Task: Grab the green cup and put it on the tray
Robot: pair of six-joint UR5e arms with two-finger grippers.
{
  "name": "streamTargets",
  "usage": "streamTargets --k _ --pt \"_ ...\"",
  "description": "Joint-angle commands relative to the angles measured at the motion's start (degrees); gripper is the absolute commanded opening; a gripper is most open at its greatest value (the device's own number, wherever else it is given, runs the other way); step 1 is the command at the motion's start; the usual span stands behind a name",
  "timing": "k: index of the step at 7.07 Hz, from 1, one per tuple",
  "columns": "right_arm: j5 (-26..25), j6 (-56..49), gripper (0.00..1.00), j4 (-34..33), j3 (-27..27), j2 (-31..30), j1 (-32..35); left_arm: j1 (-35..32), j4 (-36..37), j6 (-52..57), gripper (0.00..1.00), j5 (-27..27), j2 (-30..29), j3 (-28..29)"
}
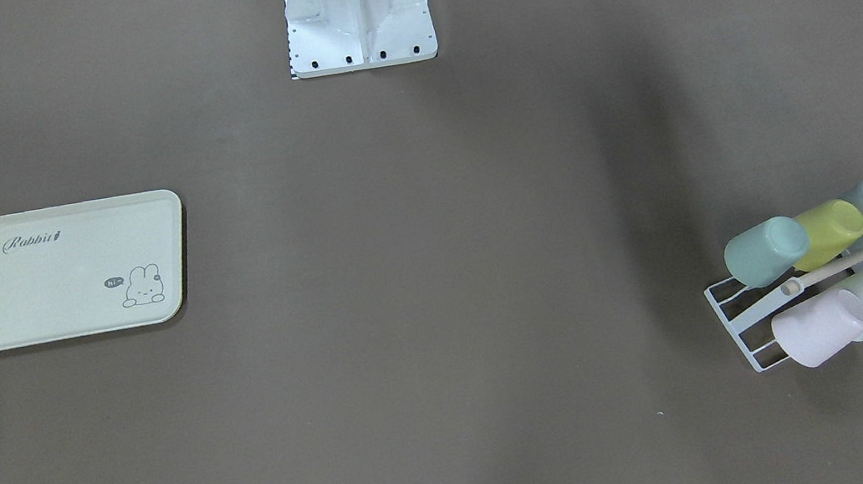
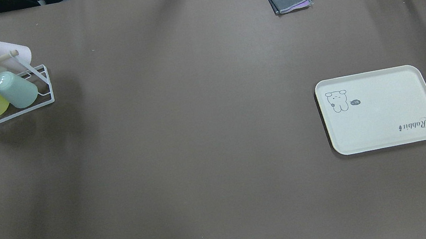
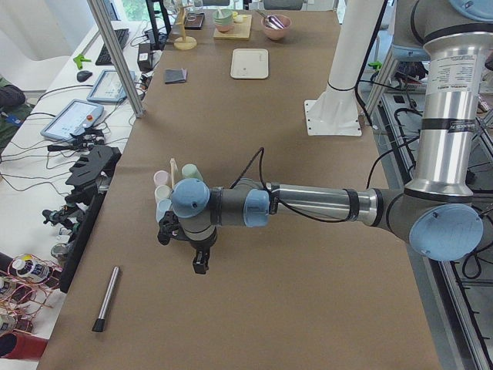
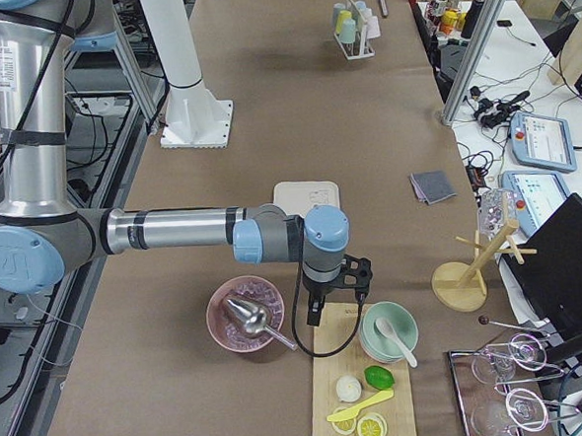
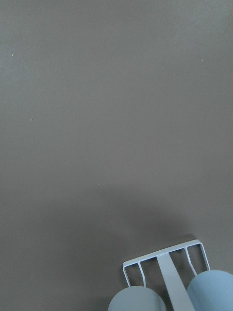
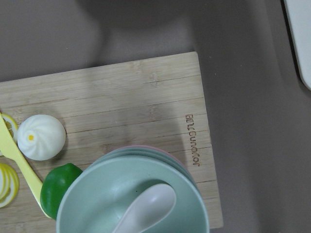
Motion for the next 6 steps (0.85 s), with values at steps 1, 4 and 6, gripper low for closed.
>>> streamTargets --k 1,4,6 --pt "0.2 0.1 1.00 0.0 0.0 0.2 0.0 0.0 -0.4 0.0 0.98 0.0 0.0 0.0" --pt "0.6 0.4 1.00 0.1 0.5 0.3 0.0 0.1 -0.7 0.4 0.98 -0.4 -0.6 -2.3" --pt "0.7 0.0 1.00 0.1 0.6 0.4 0.0 0.1 -1.2 0.5 0.98 -0.1 -0.6 -4.5"
